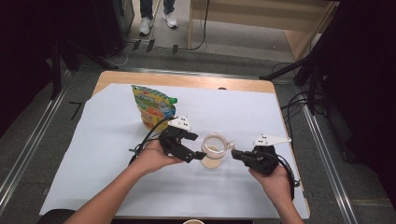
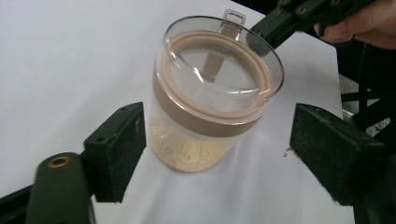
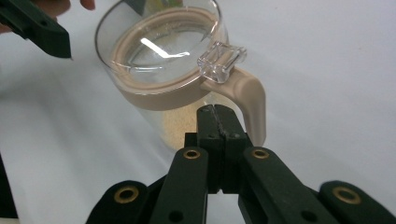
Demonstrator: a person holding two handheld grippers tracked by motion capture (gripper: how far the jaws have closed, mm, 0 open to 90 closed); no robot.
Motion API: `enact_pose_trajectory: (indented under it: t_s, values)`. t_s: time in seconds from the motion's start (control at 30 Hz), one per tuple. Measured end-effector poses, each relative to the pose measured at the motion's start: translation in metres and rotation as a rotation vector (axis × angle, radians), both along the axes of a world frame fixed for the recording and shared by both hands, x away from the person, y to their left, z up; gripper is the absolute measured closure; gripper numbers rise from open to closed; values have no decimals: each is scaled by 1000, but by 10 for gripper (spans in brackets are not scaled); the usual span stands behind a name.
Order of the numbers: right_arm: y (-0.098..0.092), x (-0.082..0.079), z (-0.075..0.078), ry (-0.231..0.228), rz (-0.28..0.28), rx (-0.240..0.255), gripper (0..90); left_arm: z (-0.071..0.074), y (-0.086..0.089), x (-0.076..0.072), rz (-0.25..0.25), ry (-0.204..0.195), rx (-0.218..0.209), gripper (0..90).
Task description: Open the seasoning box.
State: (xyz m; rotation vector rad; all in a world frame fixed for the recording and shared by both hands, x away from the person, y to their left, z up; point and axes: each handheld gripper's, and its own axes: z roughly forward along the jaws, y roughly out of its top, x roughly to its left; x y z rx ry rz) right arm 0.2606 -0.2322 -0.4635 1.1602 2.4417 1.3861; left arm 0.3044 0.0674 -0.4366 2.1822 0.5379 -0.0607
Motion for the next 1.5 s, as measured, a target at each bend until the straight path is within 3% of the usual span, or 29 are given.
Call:
enact_pose_trajectory:
  t_s: [0.23,0.4,0.53,0.67,1.0,1.13,1.5]
  values:
    - [-10,5,3,-4,-68,10,900,-1,-15,7,-32,0,27,116]
    - [-7,18,-2,-2,-67,-19,900,-2,-25,9,-58,-15,59,103]
    - [-7,27,-6,4,-69,-16,900,-4,-33,9,-58,-18,89,98]
    - [-6,27,-6,4,-69,-17,900,-7,-39,7,-63,-45,115,89]
    - [-5,26,-9,1,-79,-29,900,-18,-50,11,-71,-84,136,92]
    - [-5,26,-10,3,-82,-31,900,-19,-52,11,-73,-98,126,99]
    - [-4,25,-10,1,-86,-33,900,-17,-52,9,-69,-104,139,107]
